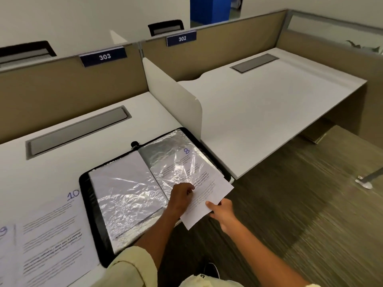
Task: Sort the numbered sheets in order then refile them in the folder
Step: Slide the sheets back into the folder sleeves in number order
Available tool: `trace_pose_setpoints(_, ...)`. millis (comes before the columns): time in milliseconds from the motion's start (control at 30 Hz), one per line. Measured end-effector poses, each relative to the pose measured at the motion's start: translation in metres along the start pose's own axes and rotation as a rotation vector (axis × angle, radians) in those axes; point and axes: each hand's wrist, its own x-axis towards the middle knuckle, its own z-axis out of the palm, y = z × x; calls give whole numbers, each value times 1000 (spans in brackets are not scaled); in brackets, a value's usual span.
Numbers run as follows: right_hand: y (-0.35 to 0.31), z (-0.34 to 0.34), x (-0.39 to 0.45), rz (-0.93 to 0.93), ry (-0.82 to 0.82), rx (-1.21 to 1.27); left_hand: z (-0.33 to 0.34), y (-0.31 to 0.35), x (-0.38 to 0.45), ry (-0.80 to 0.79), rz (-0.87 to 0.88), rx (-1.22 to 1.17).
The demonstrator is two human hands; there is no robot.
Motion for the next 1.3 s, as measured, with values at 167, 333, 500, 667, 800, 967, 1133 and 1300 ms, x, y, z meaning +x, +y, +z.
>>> trace_pose_setpoints(167,1,13,13,-7,41,-9,-1,6,-5,18,-56,2)
trace_pose_setpoints(333,-10,39,21,-95,109,-174,-6,11,-9,13,-50,24)
trace_pose_setpoints(500,-18,47,22,-145,101,-247,-9,14,-9,35,-44,22)
trace_pose_setpoints(667,-15,37,21,-130,-68,-136,-8,14,-7,53,-41,9)
trace_pose_setpoints(800,-20,40,22,-162,-28,-224,-8,16,-7,77,-46,-1)
trace_pose_setpoints(967,-28,54,37,-178,7,-374,-8,17,-9,107,-76,-36)
trace_pose_setpoints(1133,-42,66,43,-217,-4,-473,-9,20,-11,136,-80,-53)
trace_pose_setpoints(1300,-48,72,44,-172,-37,-383,-11,19,-15,152,-86,-58)
